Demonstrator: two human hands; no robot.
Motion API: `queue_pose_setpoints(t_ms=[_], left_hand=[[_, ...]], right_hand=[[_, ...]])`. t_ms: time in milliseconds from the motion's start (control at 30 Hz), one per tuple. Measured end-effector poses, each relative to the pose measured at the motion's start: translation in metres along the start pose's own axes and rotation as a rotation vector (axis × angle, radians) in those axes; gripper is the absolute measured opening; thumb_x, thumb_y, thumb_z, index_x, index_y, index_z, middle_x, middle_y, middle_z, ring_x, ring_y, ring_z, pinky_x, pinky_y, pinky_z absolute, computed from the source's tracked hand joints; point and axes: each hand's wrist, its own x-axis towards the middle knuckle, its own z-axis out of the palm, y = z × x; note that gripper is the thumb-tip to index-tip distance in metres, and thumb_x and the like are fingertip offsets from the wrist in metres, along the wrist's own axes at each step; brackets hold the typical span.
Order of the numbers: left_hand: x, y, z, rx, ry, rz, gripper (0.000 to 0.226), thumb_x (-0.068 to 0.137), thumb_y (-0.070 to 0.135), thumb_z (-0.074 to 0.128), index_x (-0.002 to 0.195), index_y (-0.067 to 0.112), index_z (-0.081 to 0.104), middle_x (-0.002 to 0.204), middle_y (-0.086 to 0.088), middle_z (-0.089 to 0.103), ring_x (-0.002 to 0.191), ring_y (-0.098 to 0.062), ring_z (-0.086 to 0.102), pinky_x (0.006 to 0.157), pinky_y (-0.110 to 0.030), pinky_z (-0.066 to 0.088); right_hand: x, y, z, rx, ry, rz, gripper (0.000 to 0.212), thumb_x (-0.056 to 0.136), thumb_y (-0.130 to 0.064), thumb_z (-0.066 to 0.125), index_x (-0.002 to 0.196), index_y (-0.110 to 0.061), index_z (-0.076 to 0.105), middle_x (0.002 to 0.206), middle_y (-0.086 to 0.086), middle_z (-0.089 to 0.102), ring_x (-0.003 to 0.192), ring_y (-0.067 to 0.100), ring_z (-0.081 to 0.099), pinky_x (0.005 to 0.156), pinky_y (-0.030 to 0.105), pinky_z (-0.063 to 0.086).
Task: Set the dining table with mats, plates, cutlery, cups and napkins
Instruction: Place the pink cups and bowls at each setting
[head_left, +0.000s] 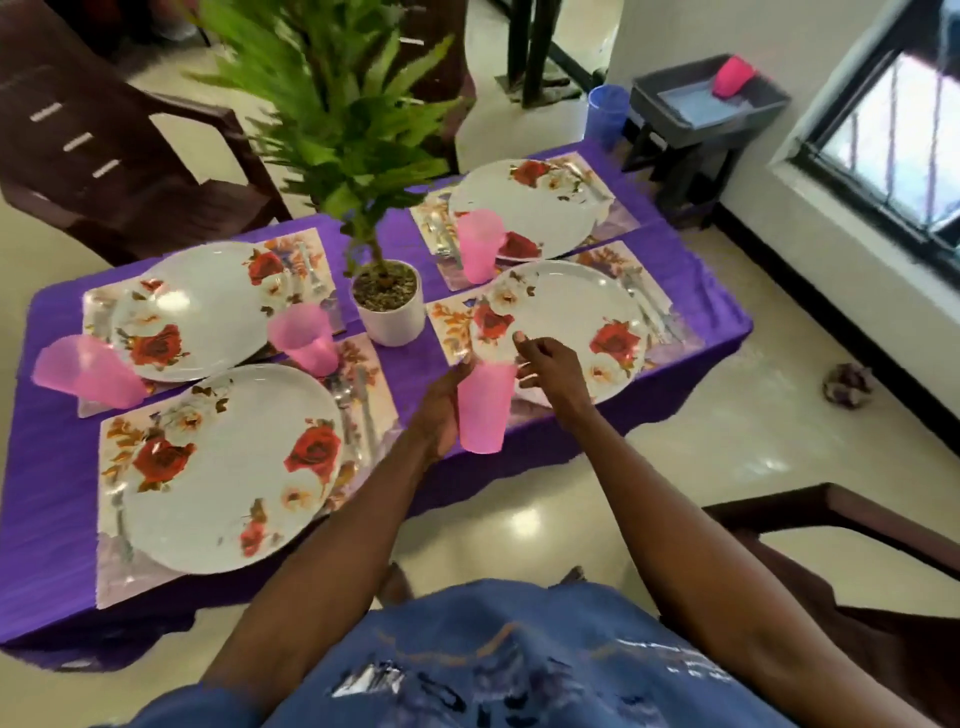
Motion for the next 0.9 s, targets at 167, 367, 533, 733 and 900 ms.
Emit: queue_pose_setpoints(t_ms=[167,367,533,733,900], left_hand=[[0.032,-0.034,0.080,0.044,0.113,0.126,0.018,0.090,0.030,0.065,0.102,0.017,0.067,0.095,0.001,0.074,0.093,-0.022,0.065,0.076,-0.036,0.058],[0.057,-0.048,0.142,0.180,0.067,0.143,0.045,0.074,0.036,0.074,0.111,0.015,0.062,0.106,-0.005,0.068,0.099,-0.023,0.061,0.080,-0.040,0.054],[0.080,-0.043,0.168,0.216,0.073,0.114,0.041,0.085,0.023,0.073,0.121,0.010,0.058,0.109,-0.004,0.068,0.097,-0.018,0.064,0.064,-0.027,0.055],[0.128,-0.029,0.172,0.231,0.142,0.172,0.048,0.085,0.048,0.071,0.114,0.010,0.065,0.103,-0.005,0.072,0.098,-0.020,0.068,0.088,-0.037,0.055],[0.183,-0.012,0.170,0.211,0.529,0.187,0.019,0.089,0.024,0.067,0.075,0.012,0.062,0.061,-0.003,0.056,0.052,-0.016,0.048,0.049,-0.026,0.044]], right_hand=[[0.006,0.010,-0.100,-0.030,-0.266,0.031,0.056,0.084,-0.057,0.065,0.112,-0.009,0.065,0.107,0.008,0.070,0.094,0.019,0.066,0.084,0.038,0.054],[0.024,0.019,-0.150,-0.182,-0.293,0.030,0.088,0.066,-0.051,0.083,0.138,-0.020,0.044,0.133,0.000,0.057,0.115,0.020,0.056,0.097,0.043,0.051],[0.045,0.019,-0.162,-0.189,-0.166,0.007,0.086,0.069,-0.044,0.085,0.138,-0.018,0.041,0.131,0.000,0.053,0.113,0.020,0.053,0.093,0.033,0.048],[0.084,0.007,-0.177,-0.215,-0.073,-0.054,0.082,0.074,-0.034,0.083,0.140,-0.017,0.038,0.121,-0.006,0.046,0.110,0.016,0.048,0.079,0.023,0.042],[0.142,-0.012,-0.193,-0.172,0.048,-0.054,0.080,0.071,-0.031,0.085,0.133,-0.015,0.036,0.126,0.002,0.046,0.111,0.019,0.049,0.076,0.028,0.044]])
